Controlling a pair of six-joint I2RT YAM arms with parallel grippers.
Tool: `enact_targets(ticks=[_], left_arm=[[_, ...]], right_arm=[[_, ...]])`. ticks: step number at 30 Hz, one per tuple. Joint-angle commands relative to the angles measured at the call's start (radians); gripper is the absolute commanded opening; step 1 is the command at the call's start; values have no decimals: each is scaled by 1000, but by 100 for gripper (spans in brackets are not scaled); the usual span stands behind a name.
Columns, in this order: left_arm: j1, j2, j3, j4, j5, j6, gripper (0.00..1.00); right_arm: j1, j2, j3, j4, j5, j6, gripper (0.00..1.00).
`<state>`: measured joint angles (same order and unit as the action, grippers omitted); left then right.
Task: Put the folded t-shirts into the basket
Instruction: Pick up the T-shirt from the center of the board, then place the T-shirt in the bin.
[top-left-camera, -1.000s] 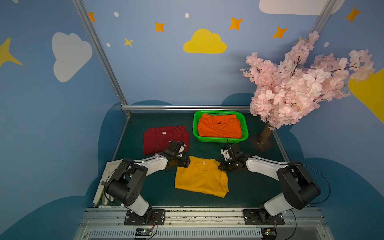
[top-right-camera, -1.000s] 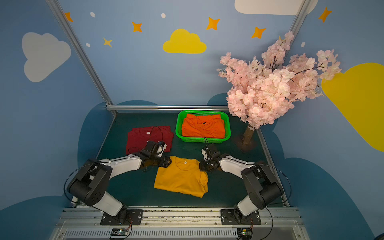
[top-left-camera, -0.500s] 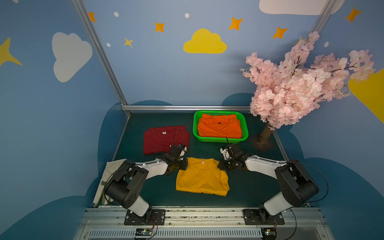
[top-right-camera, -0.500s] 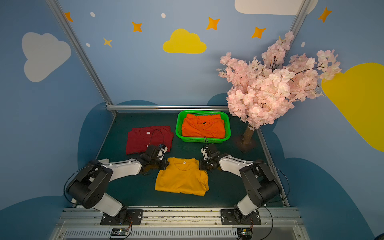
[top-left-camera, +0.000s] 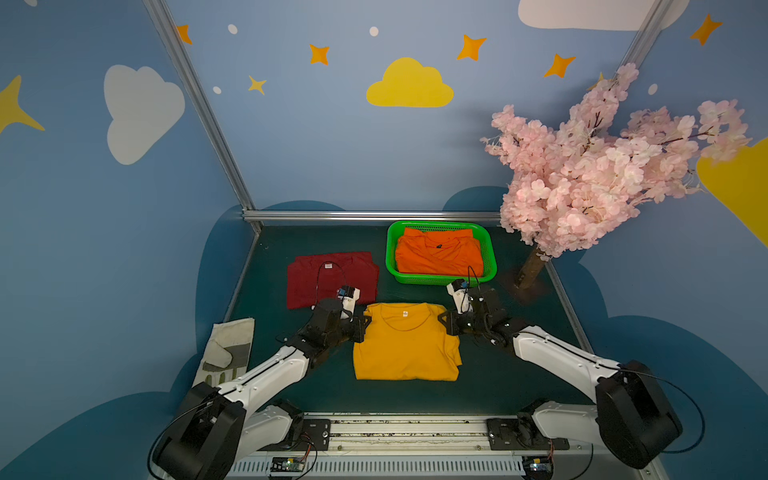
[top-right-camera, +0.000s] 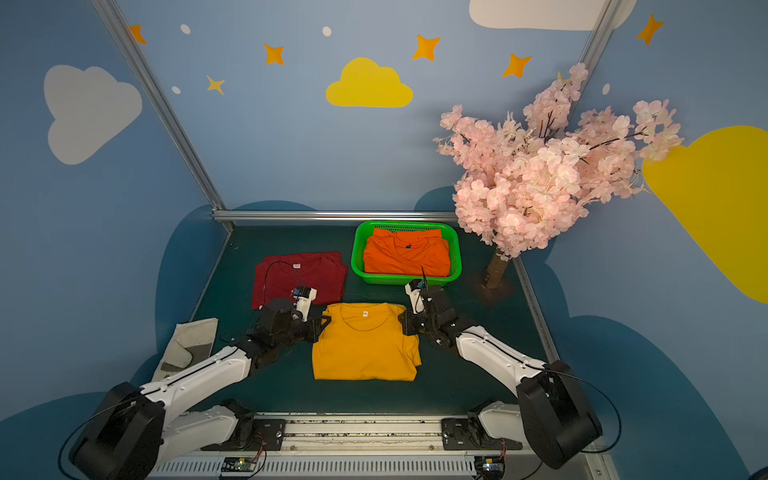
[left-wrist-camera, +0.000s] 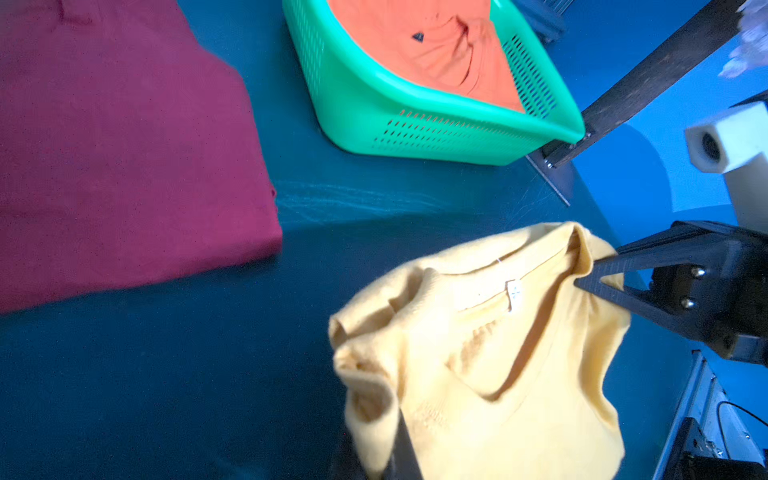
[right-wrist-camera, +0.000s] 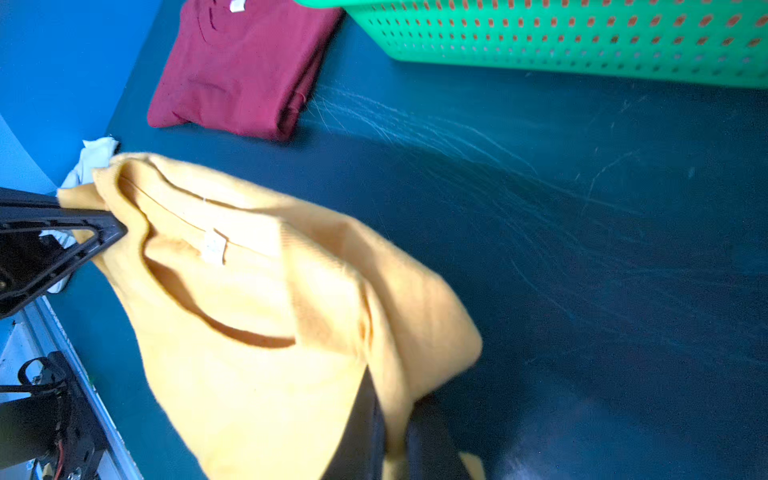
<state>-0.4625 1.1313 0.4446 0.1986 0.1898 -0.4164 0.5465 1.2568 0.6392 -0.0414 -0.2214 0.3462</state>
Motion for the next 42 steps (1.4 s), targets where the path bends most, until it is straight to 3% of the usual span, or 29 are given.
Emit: enact_targets(ticks=[1, 10, 16, 20, 32, 42], left_arm=[[6, -57, 24, -11, 11, -2, 3], [4, -195, 155, -151, 4, 14, 3], [3, -150, 308, -182, -25, 53, 2], [-4, -34, 450, -168, -48, 79, 2], [-26, 399, 893, -142, -113, 172, 3], [-28, 722, 1207, -205, -40, 191, 2]], right_arm=[[-5, -63, 17, -8, 29, -38, 0], [3, -205, 150, -158, 59, -50, 0], [3, -241, 233, -128, 191, -131, 0], [-3, -211, 306, -76, 300, -217, 0], [-32, 134, 658, -59, 619, -538, 0], [-119, 355, 794, 9, 703, -707, 0]])
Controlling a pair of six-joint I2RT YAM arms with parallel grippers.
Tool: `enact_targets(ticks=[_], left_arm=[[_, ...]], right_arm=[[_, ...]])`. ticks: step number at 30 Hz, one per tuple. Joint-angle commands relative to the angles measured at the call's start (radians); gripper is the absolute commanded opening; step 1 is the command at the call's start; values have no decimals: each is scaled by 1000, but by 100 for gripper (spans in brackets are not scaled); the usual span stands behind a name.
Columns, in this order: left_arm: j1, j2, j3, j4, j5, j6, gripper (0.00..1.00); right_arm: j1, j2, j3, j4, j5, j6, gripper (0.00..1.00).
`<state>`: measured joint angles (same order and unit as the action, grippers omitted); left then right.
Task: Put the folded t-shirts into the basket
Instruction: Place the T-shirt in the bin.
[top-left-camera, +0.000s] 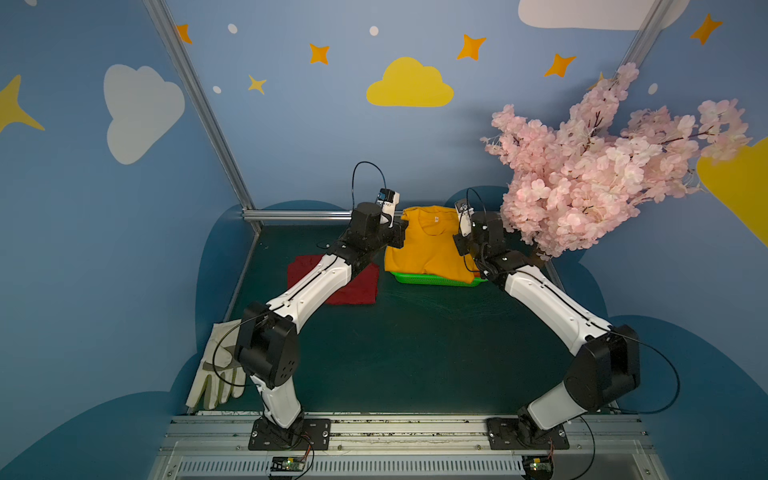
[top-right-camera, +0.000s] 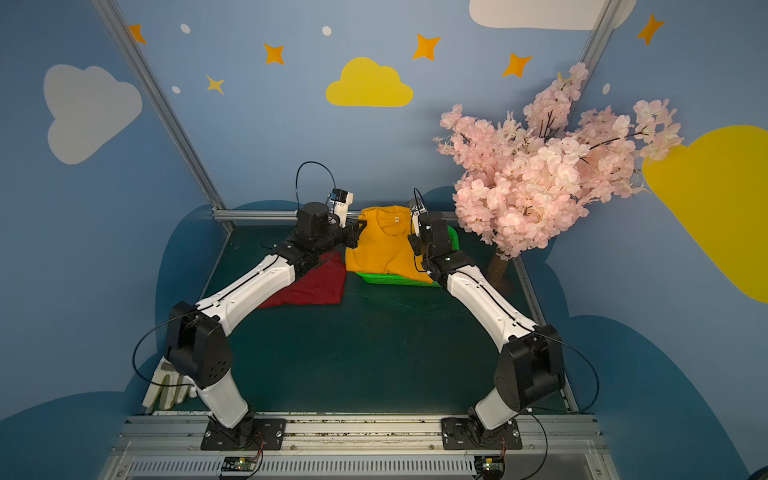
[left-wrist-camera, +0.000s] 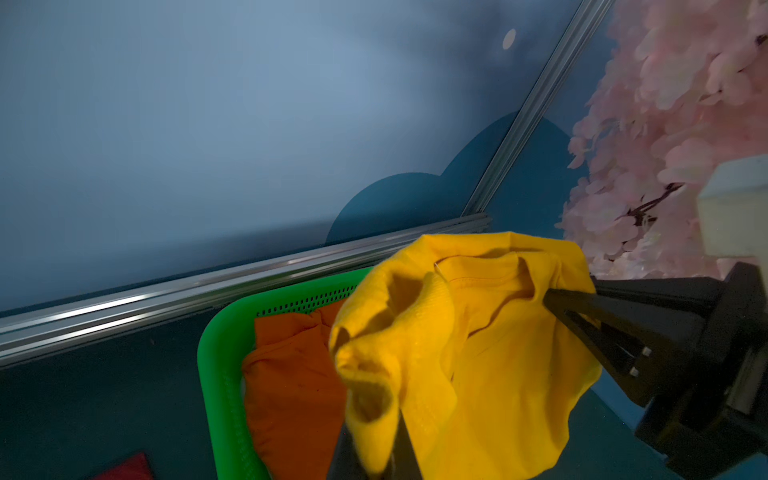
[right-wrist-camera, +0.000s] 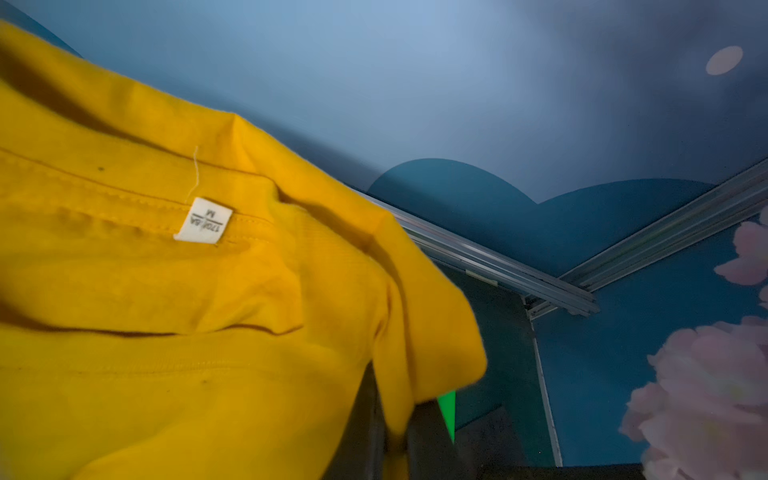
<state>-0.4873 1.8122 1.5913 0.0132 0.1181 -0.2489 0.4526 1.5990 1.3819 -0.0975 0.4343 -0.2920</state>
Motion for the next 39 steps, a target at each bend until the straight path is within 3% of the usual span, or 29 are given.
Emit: enact_targets(ticks=[1, 9, 26, 39], left_arm=[[-3, 64, 80, -23, 38, 26, 2], [-4, 192, 179, -68, 63, 38, 3], [-2, 250, 191, -119, 12, 109, 3], [4, 425, 378, -209, -41, 177, 3]], right_arm=[[-36, 27, 58, 69, 46, -78, 0], [-93, 114, 82, 61, -11, -87, 0], [-104, 238, 88, 67, -19, -91, 0], [-116, 399, 176, 76, 14, -123, 0]])
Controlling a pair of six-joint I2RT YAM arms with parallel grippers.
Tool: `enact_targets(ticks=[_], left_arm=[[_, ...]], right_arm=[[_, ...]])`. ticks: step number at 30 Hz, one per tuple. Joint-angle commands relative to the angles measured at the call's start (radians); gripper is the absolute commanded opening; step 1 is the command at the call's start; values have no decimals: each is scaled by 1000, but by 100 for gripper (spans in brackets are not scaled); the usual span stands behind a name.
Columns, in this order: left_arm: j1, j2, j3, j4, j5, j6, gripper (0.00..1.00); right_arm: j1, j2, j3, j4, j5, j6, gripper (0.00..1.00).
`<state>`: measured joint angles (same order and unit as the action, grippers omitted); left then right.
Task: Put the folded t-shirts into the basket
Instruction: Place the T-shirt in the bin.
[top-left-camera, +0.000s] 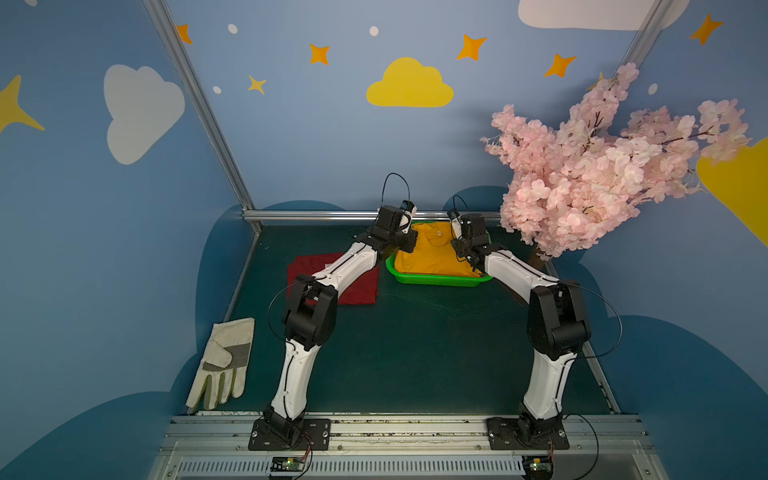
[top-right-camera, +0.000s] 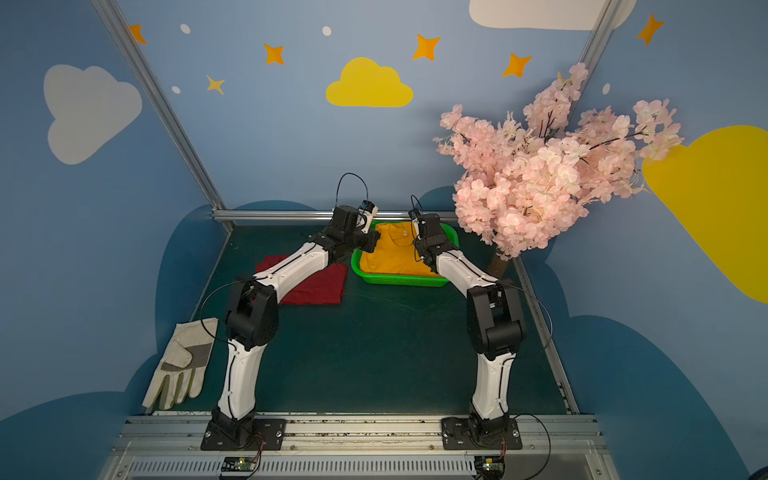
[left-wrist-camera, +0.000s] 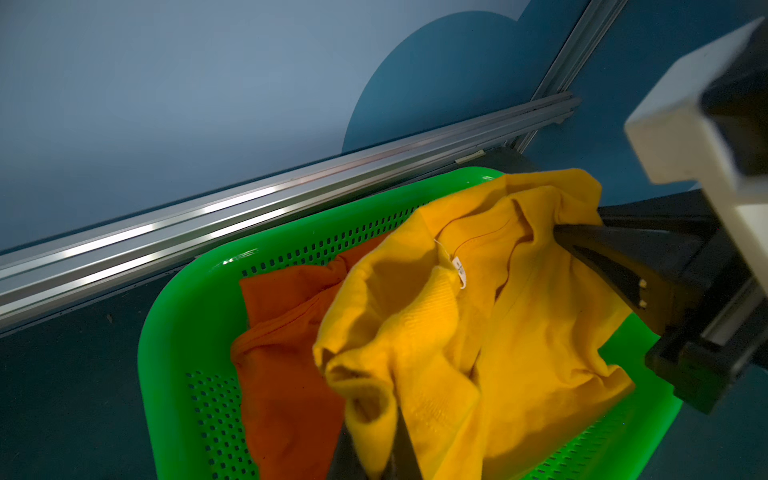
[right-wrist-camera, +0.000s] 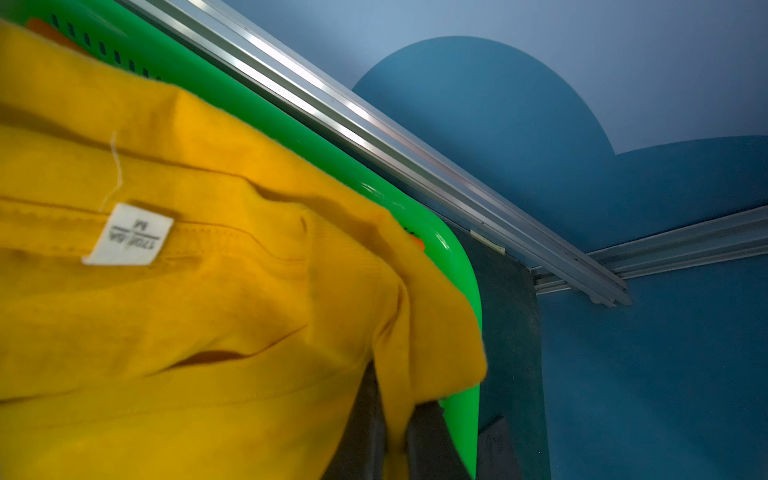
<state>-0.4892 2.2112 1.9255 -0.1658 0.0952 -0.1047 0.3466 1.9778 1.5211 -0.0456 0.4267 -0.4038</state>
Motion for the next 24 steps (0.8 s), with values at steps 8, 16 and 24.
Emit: enact_targets(ticks=[8, 16, 24], left_arm=[[5, 164, 211, -88, -87, 99, 18], [5, 284, 458, -255, -156, 172, 54], [9, 103, 271, -269, -162, 132, 66]], right_arm=[[-14, 153, 150, 12, 121, -41, 12], [-11, 304, 354, -129, 272, -55, 45], [6, 180, 264, -185, 167, 38, 52]])
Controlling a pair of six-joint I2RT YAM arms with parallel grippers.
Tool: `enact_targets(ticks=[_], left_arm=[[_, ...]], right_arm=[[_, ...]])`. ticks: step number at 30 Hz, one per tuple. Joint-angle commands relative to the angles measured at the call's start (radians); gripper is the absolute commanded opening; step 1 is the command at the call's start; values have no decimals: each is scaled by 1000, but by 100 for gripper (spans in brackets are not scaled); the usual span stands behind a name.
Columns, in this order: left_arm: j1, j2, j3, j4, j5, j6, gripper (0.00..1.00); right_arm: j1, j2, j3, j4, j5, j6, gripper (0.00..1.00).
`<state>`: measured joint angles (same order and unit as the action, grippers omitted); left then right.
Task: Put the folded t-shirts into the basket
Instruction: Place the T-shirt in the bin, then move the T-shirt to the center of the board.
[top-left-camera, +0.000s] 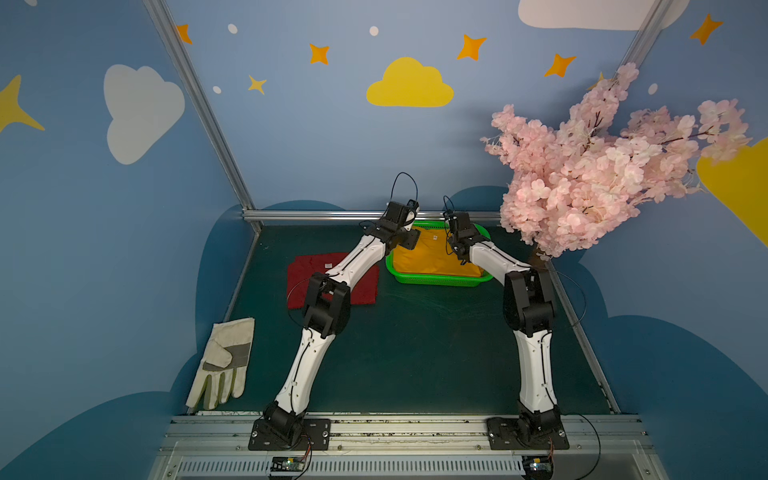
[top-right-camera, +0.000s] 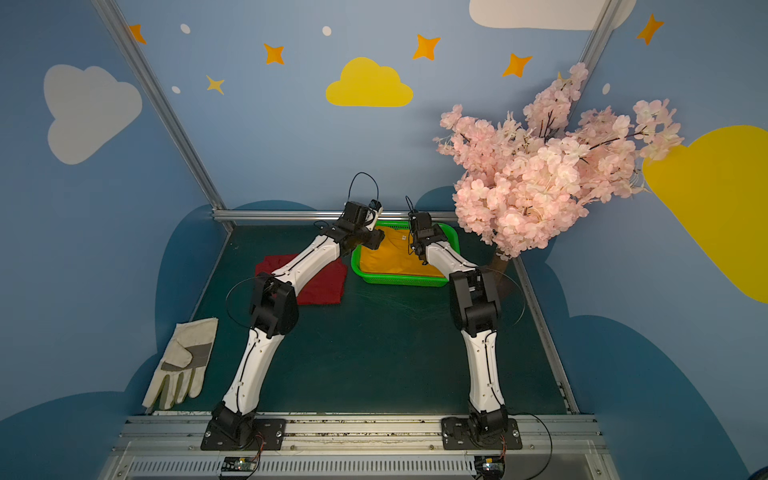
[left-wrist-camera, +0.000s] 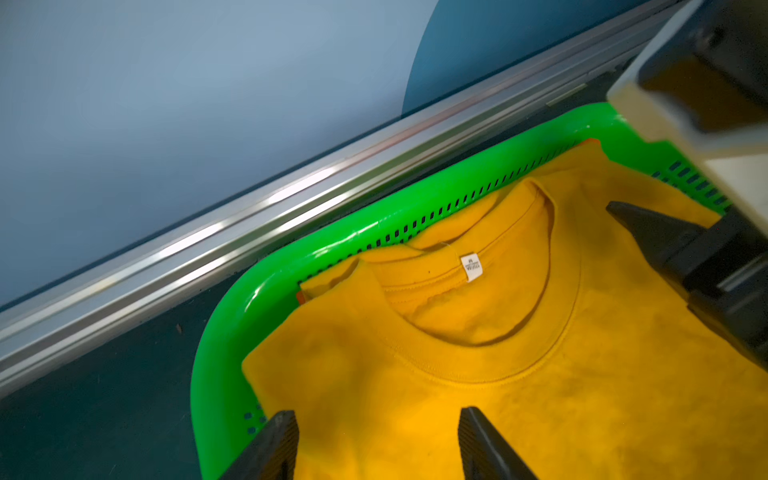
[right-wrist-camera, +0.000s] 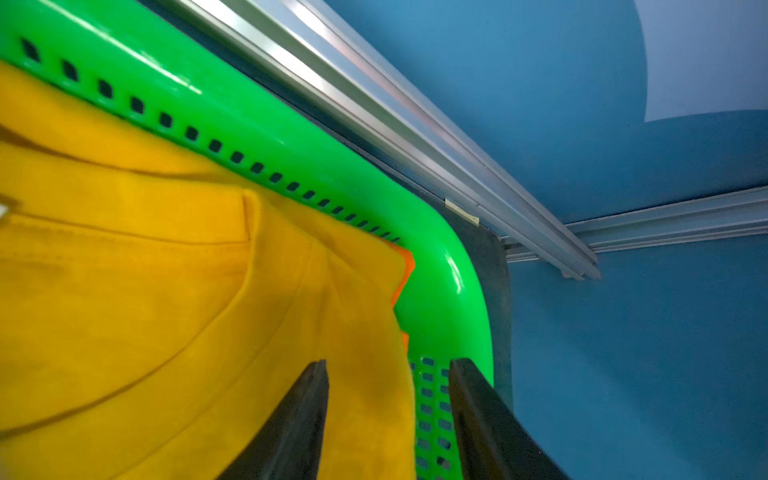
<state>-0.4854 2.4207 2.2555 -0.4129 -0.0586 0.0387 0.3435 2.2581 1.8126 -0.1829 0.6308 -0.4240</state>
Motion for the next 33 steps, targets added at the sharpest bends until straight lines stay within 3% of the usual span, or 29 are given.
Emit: enact_targets(ticks=[1, 8, 13, 22, 26, 33], left_arm=[[7, -153, -114, -4, -17, -24, 67], [100, -501, -664, 193, 10, -139, 73], [221, -598, -899, 214, 92, -222, 73], [296, -487, -883, 43, 86, -212, 74], [294, -454, -890, 7, 87, -215, 75], [267, -487, -1024, 52, 126, -269, 75]], right_arm=[[15, -122, -45, -56, -53, 67, 53], [87, -259, -157, -106, -130, 97, 54], [170, -338, -194, -142, -230, 100, 56], [320, -434, -228, -219, -411, 193, 65], [342, -489, -286, -243, -465, 267, 69], [341, -587, -447, -247, -569, 422, 72]])
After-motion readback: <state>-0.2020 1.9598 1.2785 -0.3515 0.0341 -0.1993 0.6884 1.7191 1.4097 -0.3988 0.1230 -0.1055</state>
